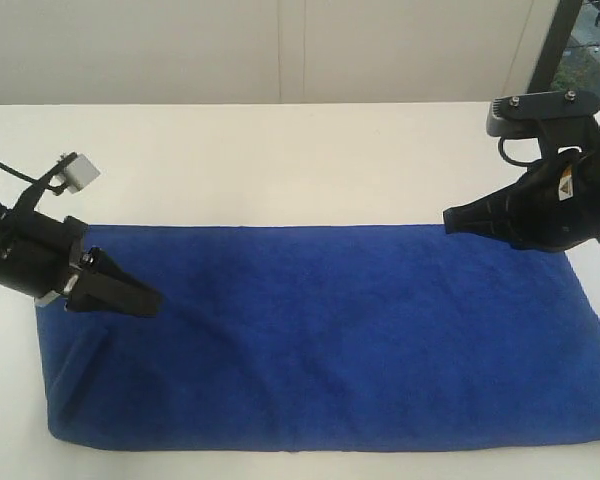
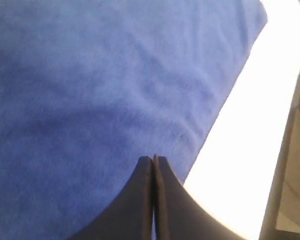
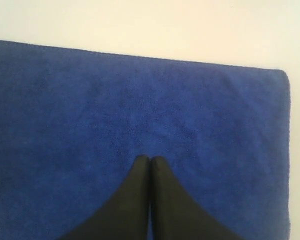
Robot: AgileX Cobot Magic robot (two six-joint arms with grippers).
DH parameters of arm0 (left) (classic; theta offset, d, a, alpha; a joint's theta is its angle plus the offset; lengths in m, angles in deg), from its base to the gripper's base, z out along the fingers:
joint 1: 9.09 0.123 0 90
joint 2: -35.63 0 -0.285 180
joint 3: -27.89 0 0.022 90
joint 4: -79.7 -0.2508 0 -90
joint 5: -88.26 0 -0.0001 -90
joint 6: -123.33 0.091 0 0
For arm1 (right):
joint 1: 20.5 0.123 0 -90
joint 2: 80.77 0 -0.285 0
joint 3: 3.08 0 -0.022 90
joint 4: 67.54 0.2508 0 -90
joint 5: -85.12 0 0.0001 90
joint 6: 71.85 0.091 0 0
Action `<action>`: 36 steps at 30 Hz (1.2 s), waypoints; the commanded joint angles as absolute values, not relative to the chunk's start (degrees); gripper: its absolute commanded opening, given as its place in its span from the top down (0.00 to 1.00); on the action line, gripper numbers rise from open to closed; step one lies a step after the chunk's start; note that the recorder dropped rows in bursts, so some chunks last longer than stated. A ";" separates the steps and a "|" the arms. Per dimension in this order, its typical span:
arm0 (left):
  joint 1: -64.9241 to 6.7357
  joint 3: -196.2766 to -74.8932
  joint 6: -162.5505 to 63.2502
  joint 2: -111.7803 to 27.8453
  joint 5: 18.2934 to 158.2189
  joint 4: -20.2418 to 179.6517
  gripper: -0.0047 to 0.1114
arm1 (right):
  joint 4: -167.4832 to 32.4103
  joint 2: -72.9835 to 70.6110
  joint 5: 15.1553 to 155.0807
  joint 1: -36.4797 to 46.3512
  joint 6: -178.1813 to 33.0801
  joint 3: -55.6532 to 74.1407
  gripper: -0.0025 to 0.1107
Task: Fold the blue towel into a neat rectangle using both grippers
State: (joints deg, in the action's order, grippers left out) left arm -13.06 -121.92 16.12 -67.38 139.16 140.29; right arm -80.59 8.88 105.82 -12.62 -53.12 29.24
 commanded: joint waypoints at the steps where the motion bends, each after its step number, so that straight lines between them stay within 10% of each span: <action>1: -13.23 -123.75 18.56 -67.44 140.58 141.42 0.96 | -80.84 8.86 105.31 -12.95 -53.80 29.48 0.98; 36: -18.66 -121.68 -24.38 -68.48 116.22 103.50 0.96 | -80.84 8.86 105.31 -12.95 -53.80 29.48 0.98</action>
State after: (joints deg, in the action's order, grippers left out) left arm -16.82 -122.12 -24.44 -67.92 115.16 103.03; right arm -80.49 8.88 105.82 -12.62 -53.12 29.24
